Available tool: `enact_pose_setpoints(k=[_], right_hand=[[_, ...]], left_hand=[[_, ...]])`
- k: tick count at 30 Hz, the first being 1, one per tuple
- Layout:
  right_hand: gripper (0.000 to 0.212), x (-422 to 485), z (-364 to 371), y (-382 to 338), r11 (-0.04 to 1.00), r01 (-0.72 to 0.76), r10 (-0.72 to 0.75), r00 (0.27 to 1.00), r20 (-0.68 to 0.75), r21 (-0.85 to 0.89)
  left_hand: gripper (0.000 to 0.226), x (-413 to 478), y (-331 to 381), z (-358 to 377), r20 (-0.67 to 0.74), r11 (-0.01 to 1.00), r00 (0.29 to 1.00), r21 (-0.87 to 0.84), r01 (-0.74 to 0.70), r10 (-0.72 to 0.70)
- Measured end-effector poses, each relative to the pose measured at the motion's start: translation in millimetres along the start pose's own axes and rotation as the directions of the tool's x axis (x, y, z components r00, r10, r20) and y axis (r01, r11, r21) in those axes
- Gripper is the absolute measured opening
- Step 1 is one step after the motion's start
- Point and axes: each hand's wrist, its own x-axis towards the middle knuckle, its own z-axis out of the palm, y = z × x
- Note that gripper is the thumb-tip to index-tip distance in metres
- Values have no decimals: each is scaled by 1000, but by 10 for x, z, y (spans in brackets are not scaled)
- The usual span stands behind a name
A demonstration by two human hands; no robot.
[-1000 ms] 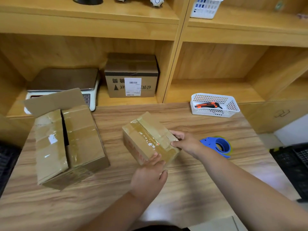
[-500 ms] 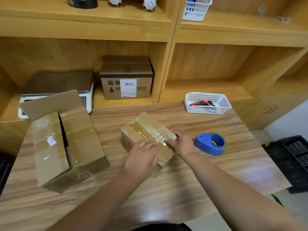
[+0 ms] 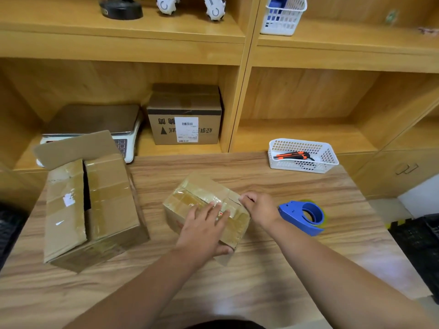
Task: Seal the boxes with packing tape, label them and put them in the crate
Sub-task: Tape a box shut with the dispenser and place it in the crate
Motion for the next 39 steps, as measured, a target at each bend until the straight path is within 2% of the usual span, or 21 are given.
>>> enact_pose_setpoints(k=[4, 7, 9, 11, 13, 16, 18, 20, 21, 24, 26, 28, 32, 36, 39], right_hand=[[34, 99, -156, 84, 953, -150, 135, 988, 73, 265], [39, 192, -331, 276, 946, -146, 147, 989, 19, 290], [29, 230, -468, 479, 974, -99, 108, 993, -37, 203], [19, 231, -647, 726, 998, -66, 66, 995, -72, -9], [19, 195, -794, 1010, 982, -53, 30, 991, -127, -180], [23, 125, -927, 1314, 929, -23, -50, 981, -187, -370], [36, 76, -950, 1423, 856, -60, -11, 991, -135, -513], [53, 28, -949, 1483, 771, -91, 83, 996, -43, -631], [57, 8, -950, 1497, 734, -108, 127, 992, -21, -670], [42, -25, -958, 1522, 669, -115, 140, 990, -28, -734], [31, -10, -985, 1540, 675, -131, 144, 989, -45, -726], [33, 20, -1021, 1539, 687, -128, 140, 989, -42, -715], [40, 56, -1051, 1366, 674, -62, 45, 998, -43, -736], [43, 88, -1006, 1153, 769, -24, -34, 996, -78, -638], [51, 101, -968, 1019, 841, -16, -65, 989, -130, -540]], left_hand=[[96, 113, 347, -57, -19, 993, 993, 13, 117, -117], [99, 248, 577, -84, -11, 975, 975, 21, 221, -221], [101, 302, 650, -67, 24, 959, 958, 6, 285, -285], [98, 374, 703, -9, -22, 960, 960, -48, 277, -278], [96, 438, 759, 21, -38, 961, 967, -127, 247, -254], [89, 515, 783, 43, -46, 973, 972, -27, 230, -231], [87, 544, 786, 45, -70, 969, 967, -50, 243, -246], [86, 528, 810, 78, 17, 954, 967, -163, 253, -254], [84, 529, 812, 98, -2, 959, 974, -175, 221, -225], [78, 518, 822, 57, 48, 969, 985, -177, 172, -166], [79, 511, 834, 39, 46, 968, 985, -184, 173, -167], [80, 486, 840, 21, 50, 971, 983, -155, 181, -176], [81, 449, 799, 13, 13, 970, 981, -147, 192, -192], [79, 403, 757, 20, 20, 974, 983, -134, 183, -182], [80, 386, 712, 56, -28, 979, 985, -117, 165, -170]])
